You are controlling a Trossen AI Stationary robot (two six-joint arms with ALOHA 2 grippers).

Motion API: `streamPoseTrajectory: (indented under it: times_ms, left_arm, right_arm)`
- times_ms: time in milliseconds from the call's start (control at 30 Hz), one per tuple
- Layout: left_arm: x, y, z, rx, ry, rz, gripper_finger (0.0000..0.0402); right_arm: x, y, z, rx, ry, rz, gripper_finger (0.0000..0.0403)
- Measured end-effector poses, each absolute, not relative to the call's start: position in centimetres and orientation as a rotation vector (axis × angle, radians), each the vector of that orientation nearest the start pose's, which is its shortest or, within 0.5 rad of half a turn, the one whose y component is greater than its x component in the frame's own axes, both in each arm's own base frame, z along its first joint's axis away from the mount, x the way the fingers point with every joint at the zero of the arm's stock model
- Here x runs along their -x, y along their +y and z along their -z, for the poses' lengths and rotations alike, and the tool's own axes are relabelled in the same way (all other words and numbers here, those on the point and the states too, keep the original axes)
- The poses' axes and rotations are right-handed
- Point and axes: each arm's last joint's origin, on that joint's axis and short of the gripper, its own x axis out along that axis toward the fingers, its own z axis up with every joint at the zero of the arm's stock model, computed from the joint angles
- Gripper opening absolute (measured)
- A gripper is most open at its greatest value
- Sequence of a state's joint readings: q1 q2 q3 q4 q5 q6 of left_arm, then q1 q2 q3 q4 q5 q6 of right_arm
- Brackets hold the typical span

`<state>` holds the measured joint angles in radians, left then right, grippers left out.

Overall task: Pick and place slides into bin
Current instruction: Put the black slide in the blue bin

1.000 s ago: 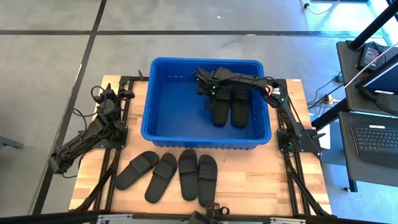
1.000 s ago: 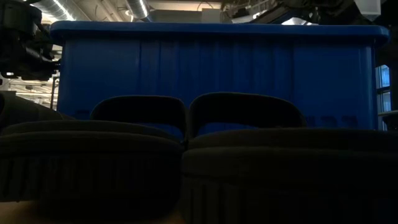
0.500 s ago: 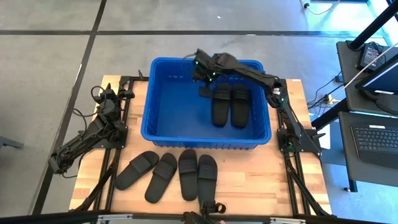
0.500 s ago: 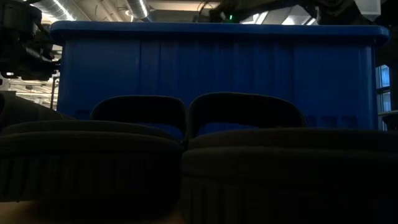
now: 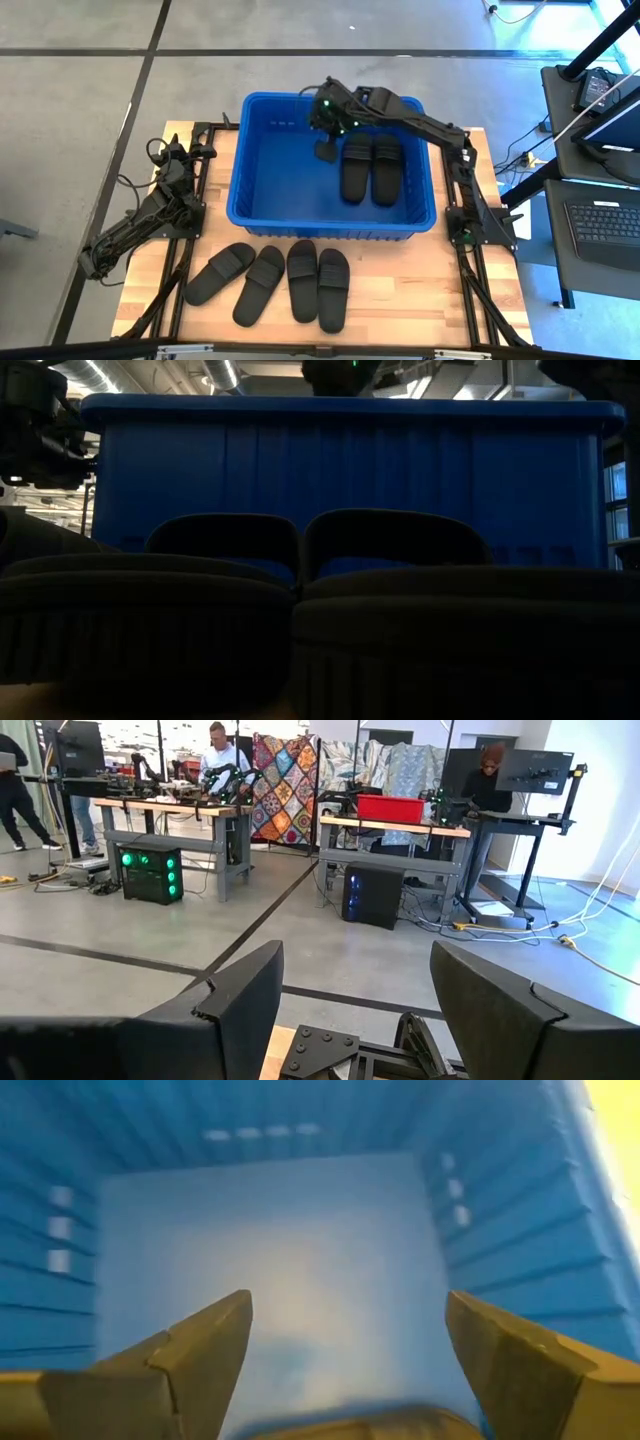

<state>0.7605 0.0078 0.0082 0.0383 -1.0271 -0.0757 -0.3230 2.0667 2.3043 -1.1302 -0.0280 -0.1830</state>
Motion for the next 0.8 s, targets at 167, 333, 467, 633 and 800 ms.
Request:
streamPoseTrajectory:
  times_ms: [167, 333, 467, 633, 800]
  left_arm:
    - [-4.4, 7.6, -16.9, 0.060, -0.112, -1.785, 0.0248]
    - [-4.4, 7.6, -16.9, 0.060, -0.112, -1.785, 0.0248]
    - [-4.4, 7.6, -16.9, 0.060, -0.112, -1.785, 0.0248]
    - [-4.4, 7.6, -16.9, 0.060, -0.112, -1.784, 0.0248]
    - [-4.4, 7.6, -16.9, 0.060, -0.112, -1.785, 0.0248]
  right_arm:
    - [-41.9, -9.3, -37.8, 0.013, 0.899, 0.120, 0.0332]
    - [-42.4, -4.6, -37.8, 0.065, 0.910, 0.029, 0.0332]
    - [-42.1, -1.0, -37.9, 0.104, 0.948, 0.005, 0.0332]
    - [-41.2, 3.2, -37.7, 0.123, 1.002, 0.063, 0.0332]
    - [-40.1, 8.0, -37.5, 0.087, 1.035, 0.047, 0.0332]
